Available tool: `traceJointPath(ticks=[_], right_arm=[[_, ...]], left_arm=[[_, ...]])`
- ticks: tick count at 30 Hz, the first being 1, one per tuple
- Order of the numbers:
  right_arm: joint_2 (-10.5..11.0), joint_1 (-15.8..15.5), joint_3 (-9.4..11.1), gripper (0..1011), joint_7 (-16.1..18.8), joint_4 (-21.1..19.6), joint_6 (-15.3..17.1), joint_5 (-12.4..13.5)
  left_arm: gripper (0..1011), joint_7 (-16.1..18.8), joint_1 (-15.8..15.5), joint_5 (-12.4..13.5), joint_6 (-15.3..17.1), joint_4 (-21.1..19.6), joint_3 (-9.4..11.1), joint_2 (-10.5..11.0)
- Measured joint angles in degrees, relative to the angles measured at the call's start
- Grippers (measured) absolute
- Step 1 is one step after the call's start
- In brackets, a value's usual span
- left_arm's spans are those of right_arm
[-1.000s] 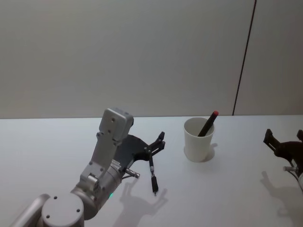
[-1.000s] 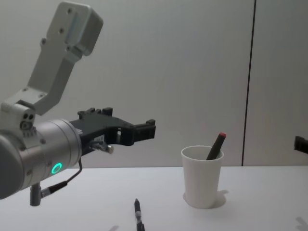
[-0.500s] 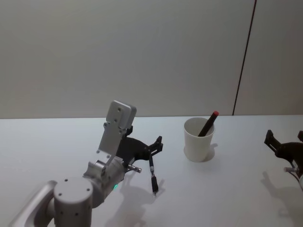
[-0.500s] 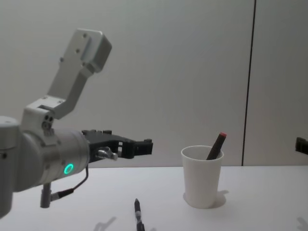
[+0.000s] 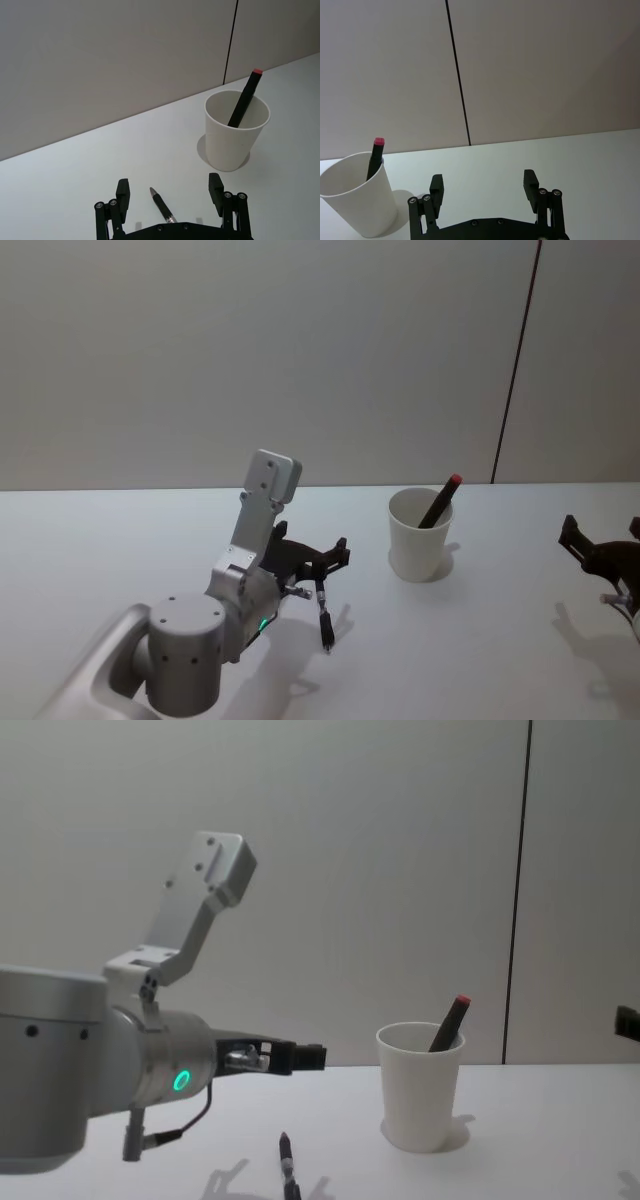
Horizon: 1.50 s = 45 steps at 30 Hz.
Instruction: Place the pen into the pen holder.
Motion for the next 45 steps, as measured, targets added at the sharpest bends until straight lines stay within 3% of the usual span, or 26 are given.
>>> traceJointPath(ticks=[16, 28, 45], right_arm=[[0.0, 0.0, 0.0, 1001, 0.0, 0.0, 0.0, 0.0], [0.0, 0.0, 0.0, 1001, 0.0, 0.0, 0.0, 0.0], [0.0, 0.0, 0.0, 1001, 0.0, 0.0, 0.0, 0.0]], left_arm=[[1004, 5.6, -3.3, -0.9, 6.9, 5.7, 0.8, -4.0], [1004, 10.0, -5.3, 0.0, 11.4, 9.2, 1.7, -6.7], [1004, 13.3, -7.9, 2.3, 14.4, 15.0, 2.8, -9.8]])
